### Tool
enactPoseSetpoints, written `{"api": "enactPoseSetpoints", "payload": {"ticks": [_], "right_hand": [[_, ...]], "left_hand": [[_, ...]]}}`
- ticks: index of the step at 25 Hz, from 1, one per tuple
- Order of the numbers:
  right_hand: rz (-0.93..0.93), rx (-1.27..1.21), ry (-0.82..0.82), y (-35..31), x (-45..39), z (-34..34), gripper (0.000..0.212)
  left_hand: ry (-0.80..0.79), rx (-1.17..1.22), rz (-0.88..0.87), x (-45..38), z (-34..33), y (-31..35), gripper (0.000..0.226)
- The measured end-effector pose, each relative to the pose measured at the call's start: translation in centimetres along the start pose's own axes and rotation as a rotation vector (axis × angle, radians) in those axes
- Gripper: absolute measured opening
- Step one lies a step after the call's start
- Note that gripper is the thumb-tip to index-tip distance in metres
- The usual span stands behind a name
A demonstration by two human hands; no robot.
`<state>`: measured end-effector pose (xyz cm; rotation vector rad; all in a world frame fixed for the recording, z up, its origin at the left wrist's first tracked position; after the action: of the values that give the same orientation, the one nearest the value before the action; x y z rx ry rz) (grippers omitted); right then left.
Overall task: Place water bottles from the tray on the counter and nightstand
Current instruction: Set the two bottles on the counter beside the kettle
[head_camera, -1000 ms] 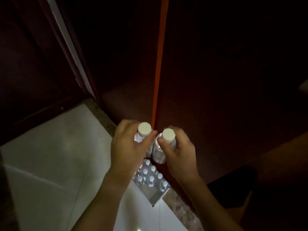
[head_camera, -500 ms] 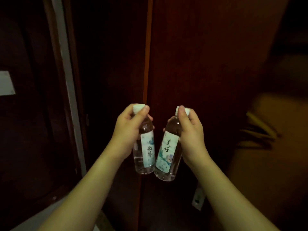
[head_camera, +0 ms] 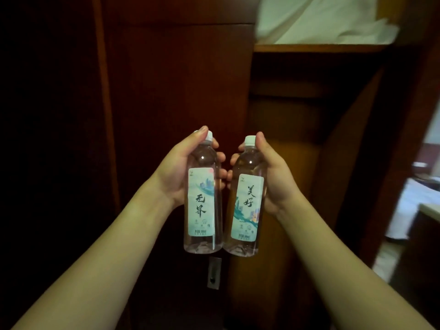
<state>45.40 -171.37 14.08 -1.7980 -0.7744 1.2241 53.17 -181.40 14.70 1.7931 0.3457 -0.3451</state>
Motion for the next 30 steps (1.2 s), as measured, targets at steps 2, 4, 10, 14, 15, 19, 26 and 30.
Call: {"api": "enactPoseSetpoints", "payload": {"ticks": [2, 4, 10, 14, 15, 19, 26, 30], "right_hand": [[0.024, 0.002, 0.079, -1.9, 2.6, 2.3, 0.047], [0.055, 0.028, 0.183, -4.2, 6.1, 5.5, 0.047], [0.169, 0.212, 0.492, -13.1, 22.7, 15.3, 0.042], [0.247, 0.333, 0.708, -19.3, 37.4, 20.8, 0.047], [0.263, 0.356, 0.775, -21.2, 41.7, 22.2, 0.046], [0.28, 0.448, 1.022, -27.9, 56.9, 25.7, 0.037], [0.219, 0.656, 1.302, -37.2, 74.9, 29.9, 0.057], [0.226, 0.747, 1.396, -40.8, 82.0, 34.9, 0.042]], "left_hand": [[-0.103, 0.036, 0.029, -2.5, -2.7, -1.6, 0.036], [-0.211, 0.062, 0.051, -5.0, -6.4, -3.6, 0.036], [-0.545, 0.101, 0.13, -10.8, -24.6, -12.9, 0.031], [-0.632, 0.079, 0.119, -12.0, -39.4, -20.0, 0.029], [-0.662, 0.102, 0.126, -12.2, -43.7, -21.9, 0.03], [-0.782, 0.132, 0.143, -12.5, -58.0, -27.4, 0.027], [-0.973, 0.216, 0.158, -13.7, -78.6, -34.2, 0.044], [-1.04, 0.232, 0.178, -15.8, -87.7, -39.6, 0.039]]}}
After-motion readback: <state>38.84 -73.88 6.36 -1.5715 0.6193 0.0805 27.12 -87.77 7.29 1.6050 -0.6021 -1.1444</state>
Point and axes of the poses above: each hand's wrist, its own x-axis away from the middle knuckle, its own z-axis out of the back of the hand, y = z × x, the point moved 9 cm from there along -x, towards the middle knuckle, and after that the axes turned 14 degrees about -y, right-handed, at the moved point
